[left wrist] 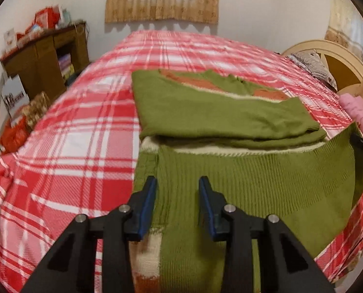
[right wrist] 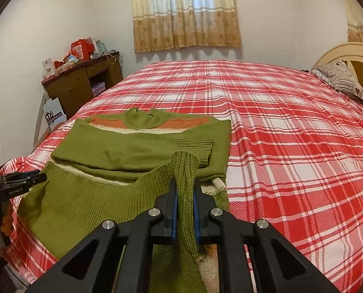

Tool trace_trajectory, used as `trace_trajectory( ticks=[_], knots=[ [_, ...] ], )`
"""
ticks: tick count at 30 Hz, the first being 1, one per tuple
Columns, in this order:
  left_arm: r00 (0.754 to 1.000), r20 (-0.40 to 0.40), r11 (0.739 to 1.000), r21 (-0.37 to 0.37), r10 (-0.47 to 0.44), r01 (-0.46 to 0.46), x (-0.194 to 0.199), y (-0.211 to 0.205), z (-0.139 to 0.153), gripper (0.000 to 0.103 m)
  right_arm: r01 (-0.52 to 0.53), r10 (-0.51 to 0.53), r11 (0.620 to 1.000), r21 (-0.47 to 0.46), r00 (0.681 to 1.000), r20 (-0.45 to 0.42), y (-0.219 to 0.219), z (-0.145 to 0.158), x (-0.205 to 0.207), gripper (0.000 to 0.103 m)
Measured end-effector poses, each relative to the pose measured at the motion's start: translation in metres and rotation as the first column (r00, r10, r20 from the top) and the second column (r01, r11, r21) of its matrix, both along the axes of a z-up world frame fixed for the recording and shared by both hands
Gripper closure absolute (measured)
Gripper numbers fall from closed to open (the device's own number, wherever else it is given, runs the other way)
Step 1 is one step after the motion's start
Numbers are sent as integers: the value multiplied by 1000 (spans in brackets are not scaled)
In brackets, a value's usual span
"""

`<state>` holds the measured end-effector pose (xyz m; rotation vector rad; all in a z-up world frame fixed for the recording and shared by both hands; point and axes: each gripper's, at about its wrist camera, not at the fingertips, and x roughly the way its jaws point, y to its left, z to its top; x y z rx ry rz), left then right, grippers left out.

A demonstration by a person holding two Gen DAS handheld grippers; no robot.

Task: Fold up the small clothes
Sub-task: 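Lift the hem with both grippers and fold it up toward the collar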

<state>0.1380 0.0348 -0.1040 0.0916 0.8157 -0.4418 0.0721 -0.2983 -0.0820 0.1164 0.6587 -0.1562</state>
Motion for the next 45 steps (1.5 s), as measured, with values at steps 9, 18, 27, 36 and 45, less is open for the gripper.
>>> trace_trajectory(
  ticks=[9, 18, 27, 36, 45],
  knots=[
    [998, -39, 997, -58, -55, 52, 15, 0, -2, 52, 0, 0, 1000, 15, 1000, -7, -4, -3, 1, 93],
    [996, -75, 998, -38, -50, 48, 9, 4, -9, 64, 10, -10, 1000, 23, 1000, -25, -9, -11, 0, 93],
    [996, -75, 997, 51, -58, 62, 6, -14, -15, 79, 19, -18, 999, 32, 999, -36, -8, -15, 2, 93],
    [997, -76, 995, 97, 17, -9, 5, -25, -9, 90, 36, -35, 999, 17, 999, -31, -7, -13, -4, 93],
    [998, 63, 992, 121, 21, -29, -16, -36, 30, 90, 39, -38, 999, -35, 999, 30, 5, 9, -17, 93]
  ],
)
